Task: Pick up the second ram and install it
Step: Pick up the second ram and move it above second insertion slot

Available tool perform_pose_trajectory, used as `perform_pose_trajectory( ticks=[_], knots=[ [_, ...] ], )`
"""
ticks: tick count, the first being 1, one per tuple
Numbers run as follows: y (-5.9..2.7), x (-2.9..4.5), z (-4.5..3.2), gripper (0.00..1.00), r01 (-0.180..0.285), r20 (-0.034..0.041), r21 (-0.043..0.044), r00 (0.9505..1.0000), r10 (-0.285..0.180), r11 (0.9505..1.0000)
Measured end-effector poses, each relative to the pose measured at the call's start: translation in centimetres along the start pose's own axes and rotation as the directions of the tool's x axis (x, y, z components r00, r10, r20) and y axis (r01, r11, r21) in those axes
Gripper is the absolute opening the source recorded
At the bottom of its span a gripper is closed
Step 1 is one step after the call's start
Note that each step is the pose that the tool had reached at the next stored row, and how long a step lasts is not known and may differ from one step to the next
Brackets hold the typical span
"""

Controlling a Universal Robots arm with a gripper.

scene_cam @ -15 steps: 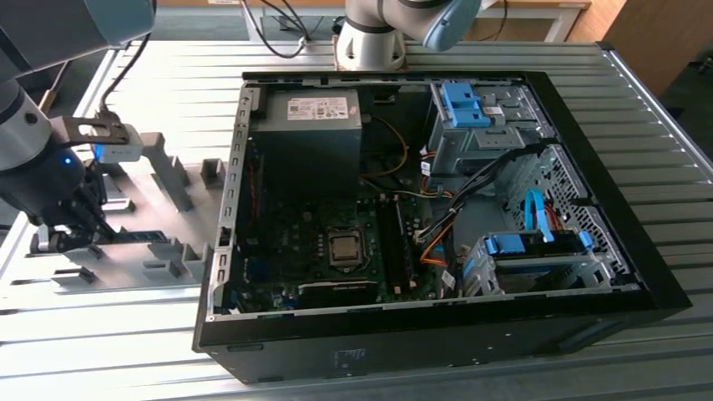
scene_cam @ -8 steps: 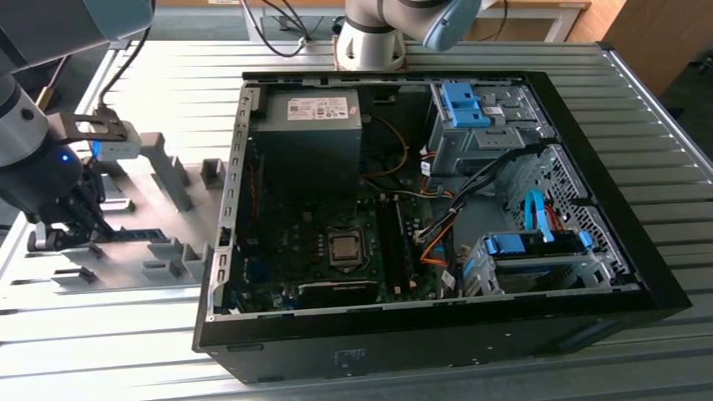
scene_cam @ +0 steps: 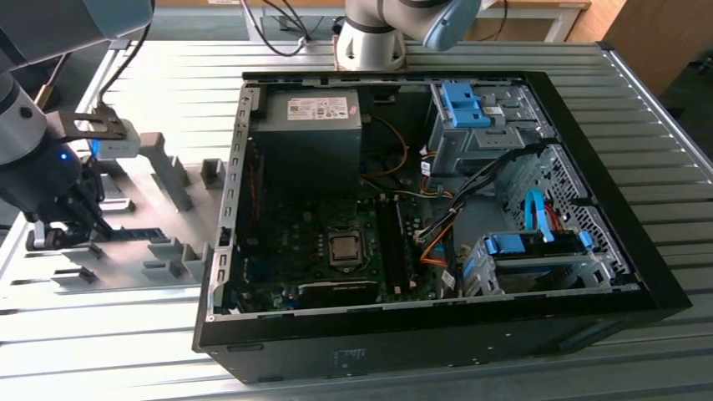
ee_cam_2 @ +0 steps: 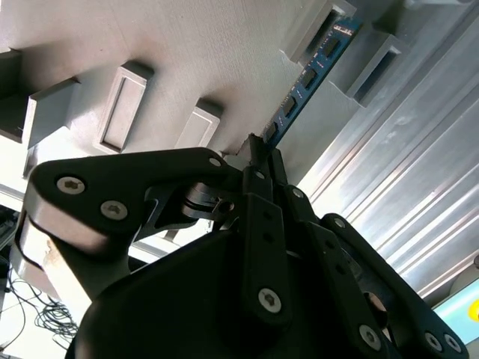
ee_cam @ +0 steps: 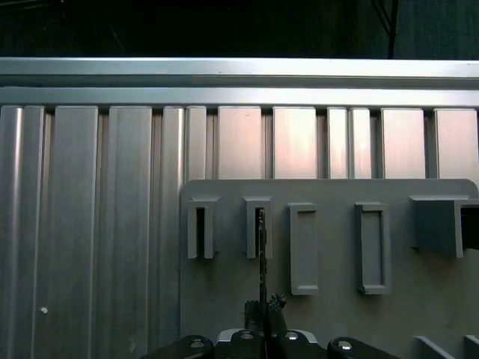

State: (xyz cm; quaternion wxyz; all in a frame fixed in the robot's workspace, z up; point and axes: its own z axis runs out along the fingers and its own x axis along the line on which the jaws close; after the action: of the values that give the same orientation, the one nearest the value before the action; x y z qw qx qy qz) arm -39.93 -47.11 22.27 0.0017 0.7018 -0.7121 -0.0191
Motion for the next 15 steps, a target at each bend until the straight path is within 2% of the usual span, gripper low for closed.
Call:
perform_pose_trajectory(
  ticks=[15],
  knots=[
    [0.01, -0.01, -0.28, 0.14, 0.000, 0.0017, 0.0001, 1.0000, 0.000, 1.0000]
  ],
)
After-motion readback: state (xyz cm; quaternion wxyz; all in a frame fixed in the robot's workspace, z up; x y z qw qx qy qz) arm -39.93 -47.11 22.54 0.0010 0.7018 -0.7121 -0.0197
